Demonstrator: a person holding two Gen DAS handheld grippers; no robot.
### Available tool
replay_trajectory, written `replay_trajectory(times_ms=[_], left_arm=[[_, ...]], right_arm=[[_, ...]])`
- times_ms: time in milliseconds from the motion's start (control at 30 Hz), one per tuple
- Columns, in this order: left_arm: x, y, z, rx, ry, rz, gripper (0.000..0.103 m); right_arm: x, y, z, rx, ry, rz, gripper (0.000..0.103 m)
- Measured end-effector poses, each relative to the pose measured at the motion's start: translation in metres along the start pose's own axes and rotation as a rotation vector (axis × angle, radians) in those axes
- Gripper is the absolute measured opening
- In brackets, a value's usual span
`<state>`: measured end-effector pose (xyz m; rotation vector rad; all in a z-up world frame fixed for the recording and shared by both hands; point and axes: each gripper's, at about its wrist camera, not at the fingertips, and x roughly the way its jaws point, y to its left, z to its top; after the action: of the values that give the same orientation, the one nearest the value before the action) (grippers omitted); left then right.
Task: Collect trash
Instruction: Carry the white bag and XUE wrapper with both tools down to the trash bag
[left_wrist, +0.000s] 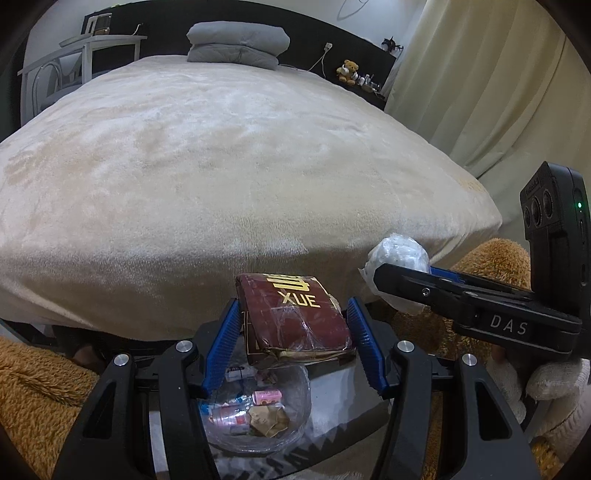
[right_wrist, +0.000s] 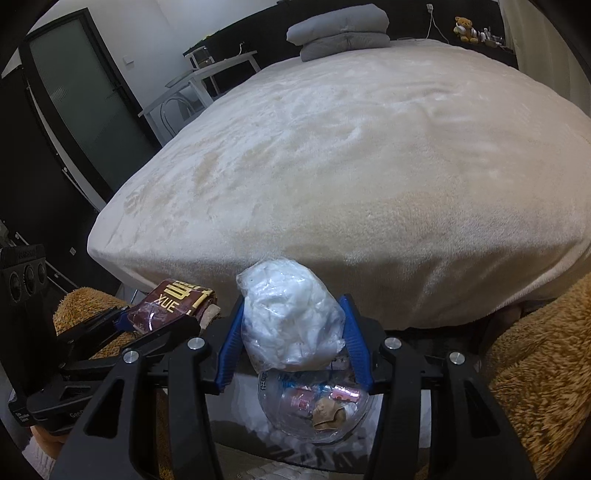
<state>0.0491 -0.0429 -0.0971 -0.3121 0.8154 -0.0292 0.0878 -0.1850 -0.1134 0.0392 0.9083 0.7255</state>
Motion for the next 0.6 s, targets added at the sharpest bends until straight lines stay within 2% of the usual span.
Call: replay_trajectory(times_ms=[600], left_arm=[[0.046,0.018,-0.022,-0.042,0.239,0.069,0.058]], right_arm=[[0.067,-0.021,-0.019,0.116,0.34,-0.028,0.05]])
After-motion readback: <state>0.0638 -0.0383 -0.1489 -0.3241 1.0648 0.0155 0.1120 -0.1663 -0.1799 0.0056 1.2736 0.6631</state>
